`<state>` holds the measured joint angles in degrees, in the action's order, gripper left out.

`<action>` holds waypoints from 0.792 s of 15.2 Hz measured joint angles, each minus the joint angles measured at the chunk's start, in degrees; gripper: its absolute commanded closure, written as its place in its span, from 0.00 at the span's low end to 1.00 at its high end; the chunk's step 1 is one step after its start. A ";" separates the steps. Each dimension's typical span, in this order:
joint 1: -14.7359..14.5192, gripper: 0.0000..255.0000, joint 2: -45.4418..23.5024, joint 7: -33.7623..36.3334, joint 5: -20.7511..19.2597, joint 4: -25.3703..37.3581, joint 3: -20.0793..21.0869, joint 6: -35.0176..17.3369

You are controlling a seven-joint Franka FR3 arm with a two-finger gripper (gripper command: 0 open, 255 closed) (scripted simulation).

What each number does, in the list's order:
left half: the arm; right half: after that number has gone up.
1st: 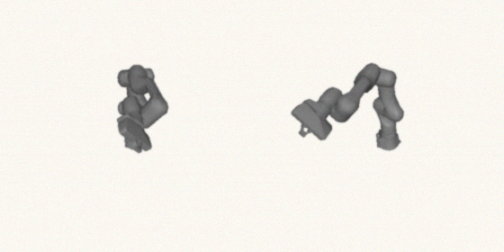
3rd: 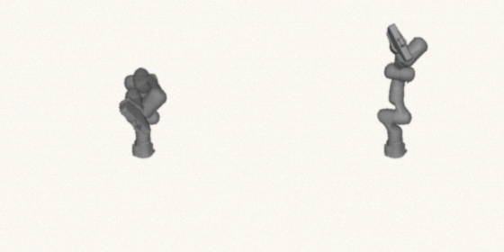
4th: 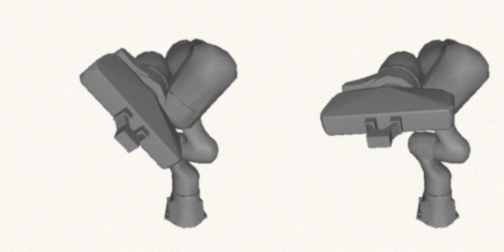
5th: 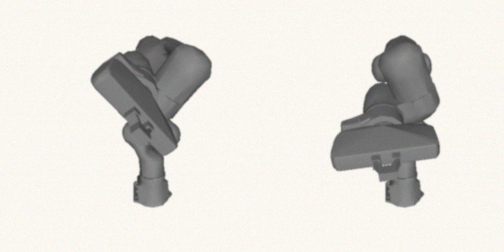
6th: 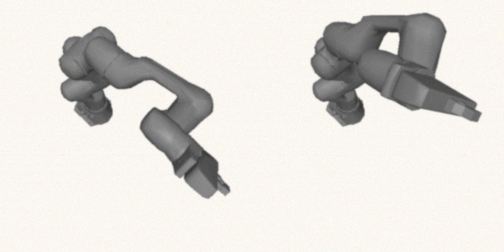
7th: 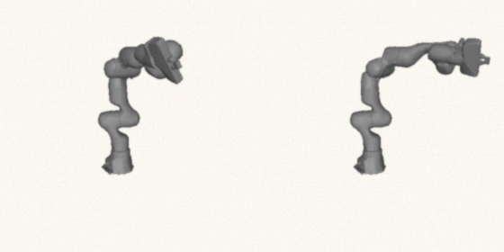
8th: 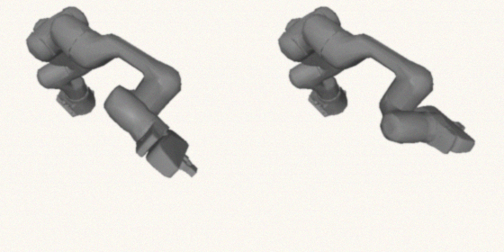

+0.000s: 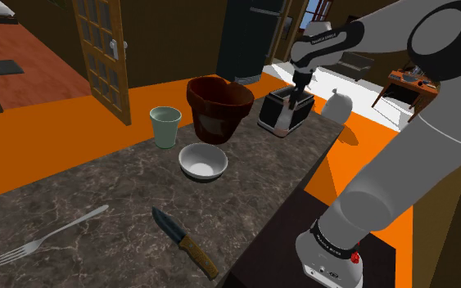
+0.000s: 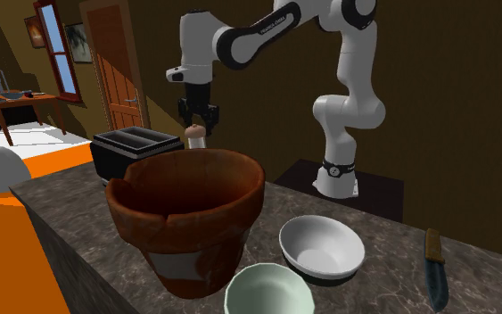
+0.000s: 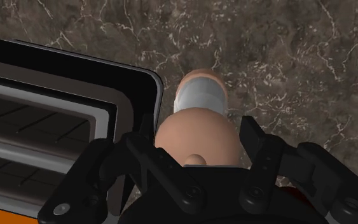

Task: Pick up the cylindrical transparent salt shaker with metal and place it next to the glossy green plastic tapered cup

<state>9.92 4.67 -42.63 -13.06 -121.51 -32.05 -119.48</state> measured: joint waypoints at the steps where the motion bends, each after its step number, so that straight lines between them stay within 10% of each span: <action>1: -0.04 1.00 0.32 0.05 -0.10 0.40 0.09 0.69; 12: -0.37 1.00 2.46 -0.52 -0.39 7.10 0.82 9.31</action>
<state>9.55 7.12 -43.15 -13.45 -114.41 -31.23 -110.17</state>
